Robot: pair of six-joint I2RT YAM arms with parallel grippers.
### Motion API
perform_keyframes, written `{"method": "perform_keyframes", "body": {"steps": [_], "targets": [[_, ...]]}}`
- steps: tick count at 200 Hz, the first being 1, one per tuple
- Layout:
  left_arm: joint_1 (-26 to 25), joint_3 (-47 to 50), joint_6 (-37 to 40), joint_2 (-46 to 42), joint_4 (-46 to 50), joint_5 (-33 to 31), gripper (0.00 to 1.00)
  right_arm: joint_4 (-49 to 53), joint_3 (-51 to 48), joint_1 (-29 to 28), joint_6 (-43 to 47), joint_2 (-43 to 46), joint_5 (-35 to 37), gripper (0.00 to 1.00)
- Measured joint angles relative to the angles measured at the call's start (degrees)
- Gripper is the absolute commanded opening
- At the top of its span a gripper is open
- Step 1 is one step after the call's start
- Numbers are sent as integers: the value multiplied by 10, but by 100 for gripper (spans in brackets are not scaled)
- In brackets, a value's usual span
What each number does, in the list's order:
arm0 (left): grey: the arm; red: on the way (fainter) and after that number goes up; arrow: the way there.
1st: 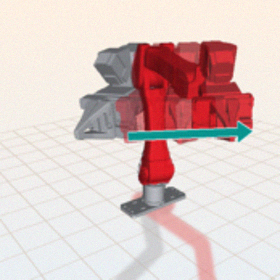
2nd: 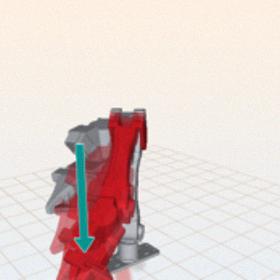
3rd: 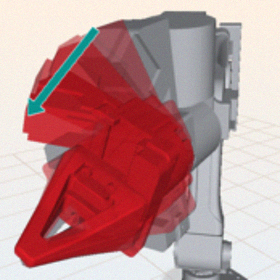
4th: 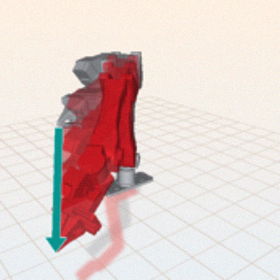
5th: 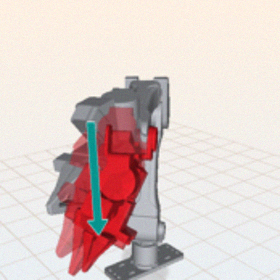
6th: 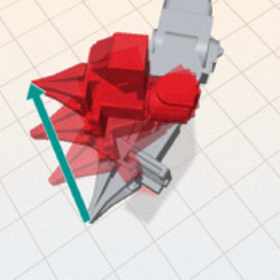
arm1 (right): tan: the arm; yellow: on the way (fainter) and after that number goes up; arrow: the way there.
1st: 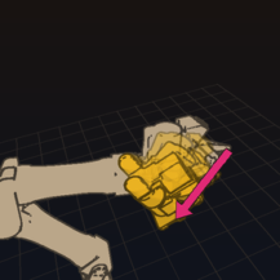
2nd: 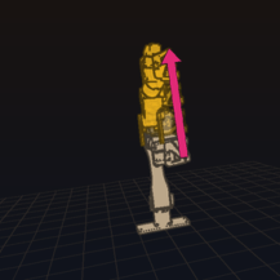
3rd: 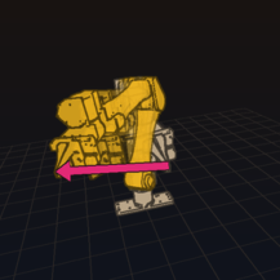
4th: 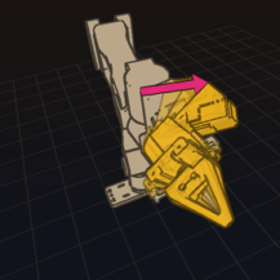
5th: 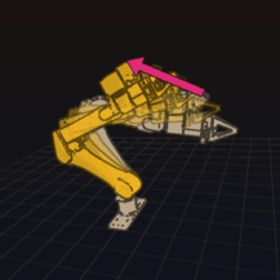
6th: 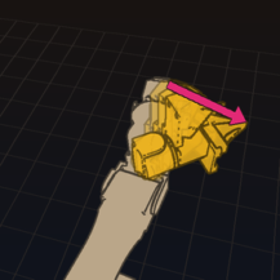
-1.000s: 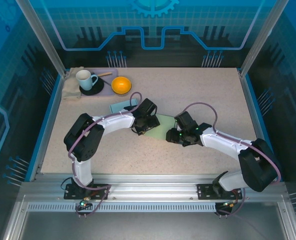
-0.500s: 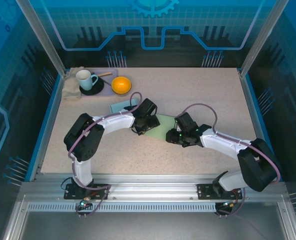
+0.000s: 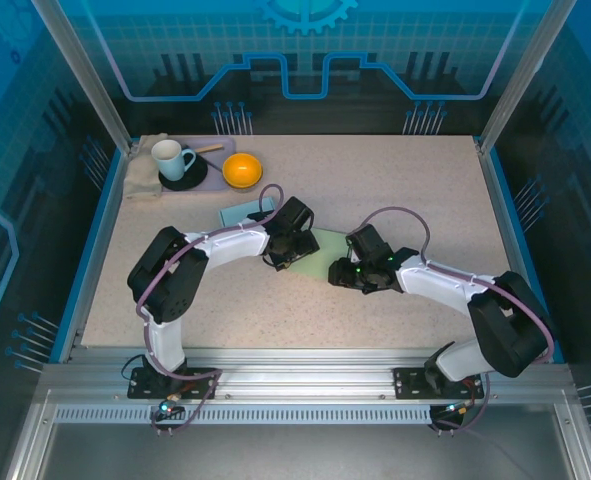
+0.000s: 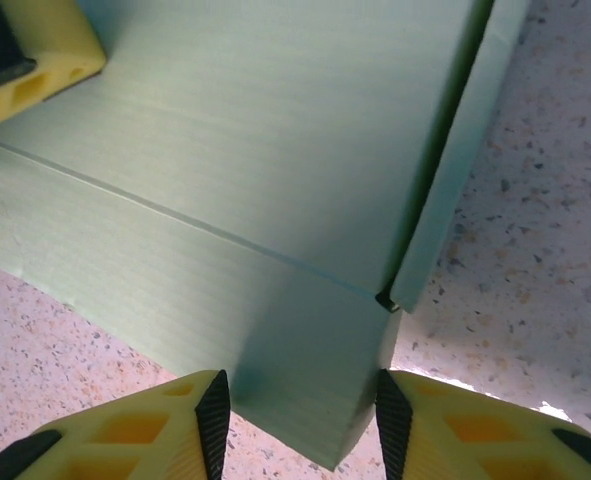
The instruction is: Fold the paper box
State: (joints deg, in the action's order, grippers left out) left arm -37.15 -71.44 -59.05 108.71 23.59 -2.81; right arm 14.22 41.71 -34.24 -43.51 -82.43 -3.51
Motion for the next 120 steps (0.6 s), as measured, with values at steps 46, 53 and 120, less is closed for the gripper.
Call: {"method": "perform_keyframes", "body": {"steps": [46, 53, 120], "targets": [[0, 0, 0, 0, -2, -4, 74, -4, 0, 0, 7, -3, 1, 40], [0, 0, 0, 0, -2, -4, 74, -4, 0, 0, 10, -3, 1, 39], [0, 2, -6, 0, -4, -4, 74, -7, -5, 0, 42, -3, 18, 33]]}}
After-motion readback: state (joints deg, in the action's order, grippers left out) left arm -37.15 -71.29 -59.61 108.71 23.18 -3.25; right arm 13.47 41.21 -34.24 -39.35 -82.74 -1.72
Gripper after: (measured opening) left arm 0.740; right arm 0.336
